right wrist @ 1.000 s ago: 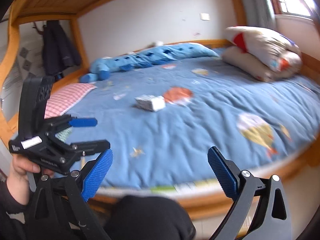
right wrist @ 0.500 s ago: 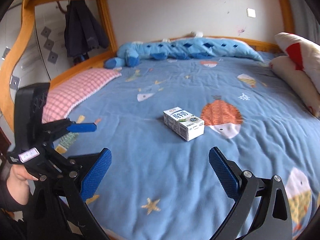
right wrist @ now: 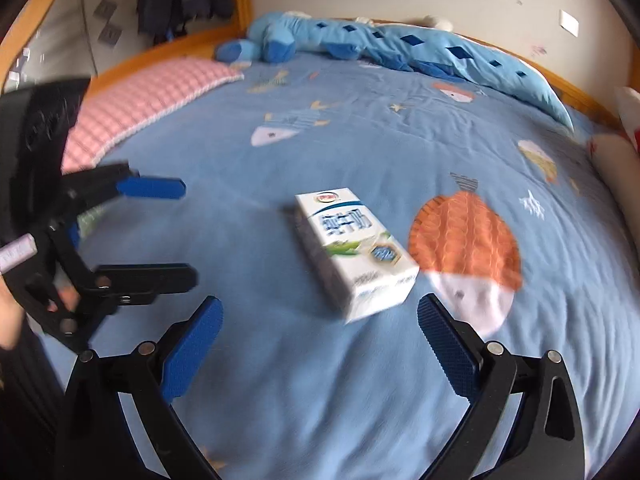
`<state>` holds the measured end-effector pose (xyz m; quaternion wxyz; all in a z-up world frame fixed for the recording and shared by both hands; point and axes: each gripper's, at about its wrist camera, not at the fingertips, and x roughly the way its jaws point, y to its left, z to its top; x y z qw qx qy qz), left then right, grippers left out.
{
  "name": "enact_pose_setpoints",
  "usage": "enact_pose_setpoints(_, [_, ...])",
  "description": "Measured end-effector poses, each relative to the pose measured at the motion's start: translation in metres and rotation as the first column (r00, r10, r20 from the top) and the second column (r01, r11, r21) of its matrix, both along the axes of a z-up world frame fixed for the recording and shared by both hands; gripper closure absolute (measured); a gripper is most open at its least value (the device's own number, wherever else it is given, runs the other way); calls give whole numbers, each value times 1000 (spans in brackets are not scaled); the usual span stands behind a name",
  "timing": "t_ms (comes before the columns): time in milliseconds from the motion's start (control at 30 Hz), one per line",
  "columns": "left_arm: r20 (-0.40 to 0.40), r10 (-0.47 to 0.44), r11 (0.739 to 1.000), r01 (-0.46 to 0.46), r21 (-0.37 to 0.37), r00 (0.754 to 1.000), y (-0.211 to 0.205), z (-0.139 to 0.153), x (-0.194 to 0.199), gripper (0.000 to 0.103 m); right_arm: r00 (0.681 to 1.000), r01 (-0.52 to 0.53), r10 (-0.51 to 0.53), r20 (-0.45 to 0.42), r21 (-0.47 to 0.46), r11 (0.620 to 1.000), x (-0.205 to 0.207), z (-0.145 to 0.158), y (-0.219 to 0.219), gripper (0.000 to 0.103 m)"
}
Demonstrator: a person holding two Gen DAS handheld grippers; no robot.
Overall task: Collect trash
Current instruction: 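Move the right tool back over the bed toward the white milk carton, then grasp the white milk carton with the right gripper, then carry the milk carton with the right gripper over the yellow bucket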
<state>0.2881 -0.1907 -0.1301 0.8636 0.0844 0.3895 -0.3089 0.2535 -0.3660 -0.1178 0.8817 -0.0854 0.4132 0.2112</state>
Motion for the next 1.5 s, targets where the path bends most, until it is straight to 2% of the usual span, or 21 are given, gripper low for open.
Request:
enact_pose_setpoints(100, [-2, -7, 1000, 7, 16, 1000, 3, -7, 15, 4, 999, -35, 34, -3, -48, 998, 23, -7, 1, 9])
enact_pose_setpoints(167, [-22, 3, 1000, -3, 0, 1000, 8, -11, 25, 4, 999, -53, 52, -11, -52, 997, 42, -13, 2, 9])
enact_pose_setpoints(300, [-65, 23, 999, -26, -41, 998, 17, -17, 36, 4, 994, -87, 84, -75, -34, 996, 71, -25, 8, 9])
enact_pose_setpoints(433, [-77, 27, 999, -30, -37, 997, 19, -22, 38, 4, 985, -135, 127, -114, -65, 989, 84, -35, 21, 13])
enact_pose_setpoints(467, [-79, 27, 999, -30, -35, 997, 19, -24, 37, 4, 985, -134, 125, -119, -72, 988, 86, -38, 23, 15])
enact_pose_setpoints(533, [-86, 25, 999, -28, -35, 996, 19, -26, 37, 4, 982, -133, 122, -142, -67, 989, 90, -41, 26, 28])
enact_pose_setpoints(567, [-92, 21, 999, -24, -33, 996, 19, -28, 37, 4, 978, -138, 126, -164, -61, 989, 92, -43, 27, 40])
enact_pose_setpoints(667, [-95, 17, 1000, -19, -19, 995, 17, -30, 34, 4, 979, -130, 116, -169, -75, 989, 91, -44, 30, 46])
enact_pose_setpoints(700, [-93, 15, 1000, -16, -15, 996, 17, -30, 33, 4, 980, -127, 114, -164, -71, 989, 88, -43, 30, 50])
enact_pose_setpoints(900, [-86, 9, 999, -12, -37, 996, 16, -19, 19, 4, 991, -33, 32, -129, -6, 999, 61, -32, 21, 51])
enact_pose_setpoints(1033, [-87, -5, 999, 1, -41, 996, 11, -8, 3, 4, 995, 24, -19, -100, 54, 998, 26, -13, 9, 51])
enact_pose_setpoints(1267, [-68, -90, 994, 85, -64, 994, -9, 15, -50, 4, 995, 85, -78, -62, 110, 990, -56, 17, -9, 51])
enact_pose_setpoints(1500, [-67, -216, 973, 210, -91, 974, -33, 29, -122, 4, 984, 178, -175, -34, 138, 974, -147, 35, -33, 51])
